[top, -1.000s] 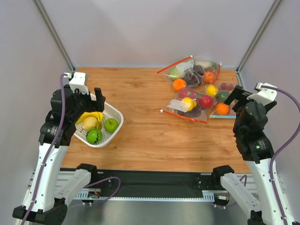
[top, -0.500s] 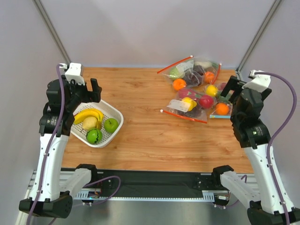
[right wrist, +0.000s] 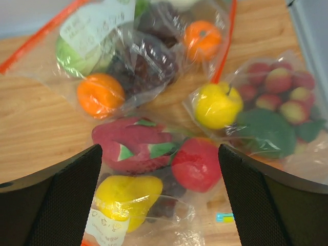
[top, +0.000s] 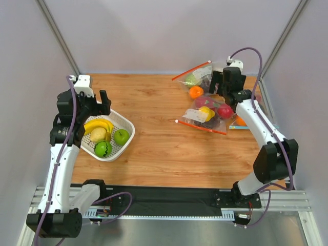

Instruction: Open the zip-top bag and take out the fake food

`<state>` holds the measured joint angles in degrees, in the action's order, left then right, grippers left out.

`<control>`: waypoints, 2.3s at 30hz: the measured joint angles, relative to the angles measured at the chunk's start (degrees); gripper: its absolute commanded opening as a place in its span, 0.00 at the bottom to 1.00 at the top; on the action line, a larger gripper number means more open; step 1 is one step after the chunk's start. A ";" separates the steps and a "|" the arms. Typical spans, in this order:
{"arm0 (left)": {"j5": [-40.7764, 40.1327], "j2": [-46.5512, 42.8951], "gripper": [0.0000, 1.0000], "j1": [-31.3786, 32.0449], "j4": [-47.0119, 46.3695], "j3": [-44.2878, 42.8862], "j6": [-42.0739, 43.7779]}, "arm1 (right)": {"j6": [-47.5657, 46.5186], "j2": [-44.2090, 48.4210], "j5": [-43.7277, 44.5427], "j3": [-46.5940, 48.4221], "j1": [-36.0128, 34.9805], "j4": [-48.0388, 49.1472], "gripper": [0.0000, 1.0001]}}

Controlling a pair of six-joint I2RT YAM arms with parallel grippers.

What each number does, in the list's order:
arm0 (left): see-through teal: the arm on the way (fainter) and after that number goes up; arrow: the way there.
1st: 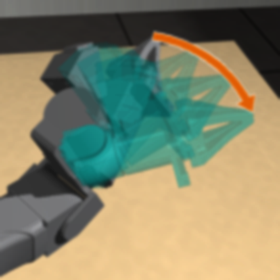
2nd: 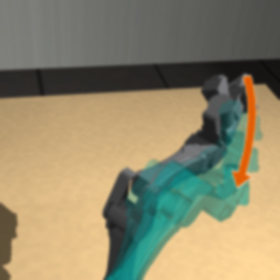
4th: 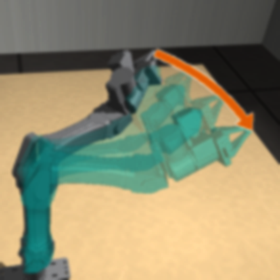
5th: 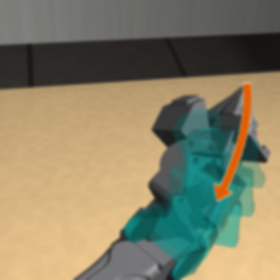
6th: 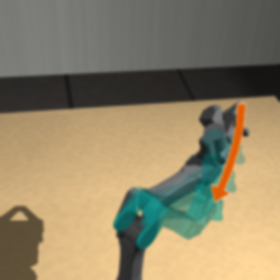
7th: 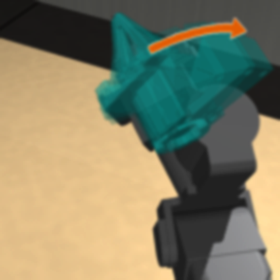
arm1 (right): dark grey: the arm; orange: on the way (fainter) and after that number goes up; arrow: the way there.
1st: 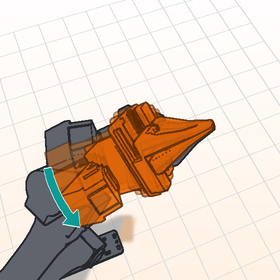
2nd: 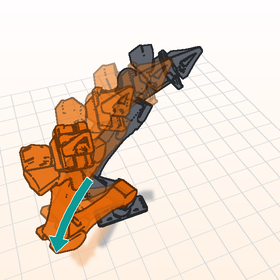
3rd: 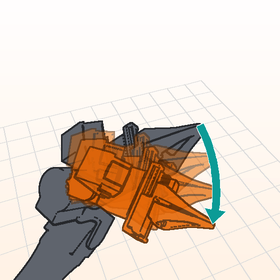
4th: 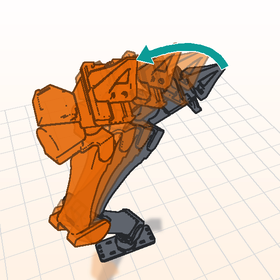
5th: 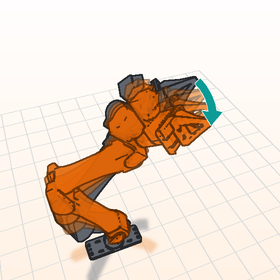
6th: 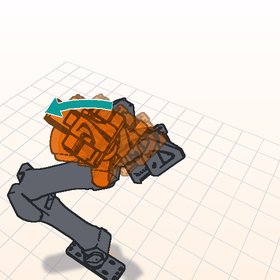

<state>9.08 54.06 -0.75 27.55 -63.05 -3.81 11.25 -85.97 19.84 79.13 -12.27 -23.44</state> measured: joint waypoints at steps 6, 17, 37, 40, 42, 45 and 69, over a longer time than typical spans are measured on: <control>-1.22 0.07 0.99 0.00 -0.39 0.02 -0.04 | 3.93 -5.60 -4.46 -1.79 -0.31 -2.54 0.96; -1.27 1.22 0.99 0.00 -0.44 0.37 -0.37 | 11.93 -2.97 -10.93 -14.16 -2.71 -1.86 0.95; 1.14 -0.37 0.94 0.04 -2.14 1.90 0.35 | 11.26 -4.13 -14.19 -13.81 -3.65 4.92 0.00; 3.87 -0.44 0.93 1.79 -3.80 2.69 -0.35 | 12.24 -3.89 -16.11 -13.81 -3.58 5.22 0.00; 5.18 -0.33 0.92 4.92 -4.79 3.21 -1.20 | 13.57 -3.56 -17.66 -13.81 -3.58 5.62 0.00; 7.19 0.44 0.91 11.72 -7.28 4.15 -3.91 | 15.96 -2.54 -19.47 -14.14 -3.93 7.06 0.00; 8.37 34.01 0.90 28.48 -50.34 14.10 -37.62 | 33.75 7.10 -27.04 -27.52 -10.40 20.87 0.00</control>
<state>17.45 88.07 27.73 -22.79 -48.95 -41.43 44.99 -78.87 -7.20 51.62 -22.68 -2.57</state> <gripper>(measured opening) 0.922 0.006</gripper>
